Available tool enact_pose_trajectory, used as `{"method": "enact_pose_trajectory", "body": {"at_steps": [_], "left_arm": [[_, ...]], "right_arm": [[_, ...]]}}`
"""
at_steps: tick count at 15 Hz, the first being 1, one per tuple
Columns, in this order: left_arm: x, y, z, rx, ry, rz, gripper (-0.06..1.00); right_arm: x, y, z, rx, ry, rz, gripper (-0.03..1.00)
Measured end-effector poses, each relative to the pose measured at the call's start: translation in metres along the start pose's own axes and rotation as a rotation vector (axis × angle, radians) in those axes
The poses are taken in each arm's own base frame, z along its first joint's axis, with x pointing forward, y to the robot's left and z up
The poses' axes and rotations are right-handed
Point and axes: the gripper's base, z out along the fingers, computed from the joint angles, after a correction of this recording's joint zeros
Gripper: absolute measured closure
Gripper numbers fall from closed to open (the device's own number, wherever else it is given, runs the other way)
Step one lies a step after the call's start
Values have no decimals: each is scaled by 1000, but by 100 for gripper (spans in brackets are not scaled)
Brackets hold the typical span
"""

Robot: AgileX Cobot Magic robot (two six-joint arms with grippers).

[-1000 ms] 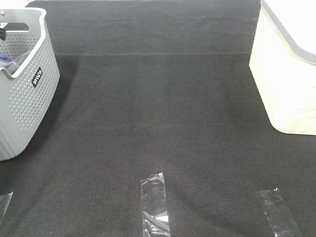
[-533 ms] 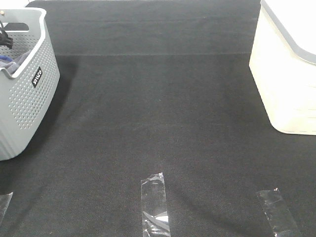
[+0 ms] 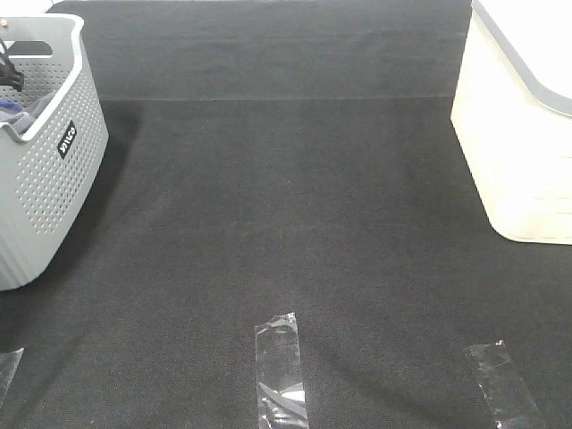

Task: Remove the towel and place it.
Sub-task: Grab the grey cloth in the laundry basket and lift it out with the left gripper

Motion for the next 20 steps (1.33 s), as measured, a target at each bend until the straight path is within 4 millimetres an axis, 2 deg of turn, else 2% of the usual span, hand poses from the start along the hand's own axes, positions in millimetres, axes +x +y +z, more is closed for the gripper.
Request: {"method": "enact_pose_trajectory", "body": {"at_steps": [3,6,10,15,16,18,20], "left_arm": [[0,2,0,-17,-4,15,42],[0,0,3,-16,-4,18,41],[11,-8,23,-14,43,35,42],[6,-5,20,-34,20,43,60],[6,-5,19,-34,18,44,66],[6,-5,19,-34,19,44,88],[6,-5,19,-34,19,44,93]], "right_arm": [[0,0,0,0,0,0,16],[0,0,0,0,0,0,16],[0,0,0,0,0,0,16],[0,0,0,0,0,0,16],[0,0,0,0,0,0,16],[0,0,0,0,0,0,16],[0,0,0,0,0,0,16]]}}
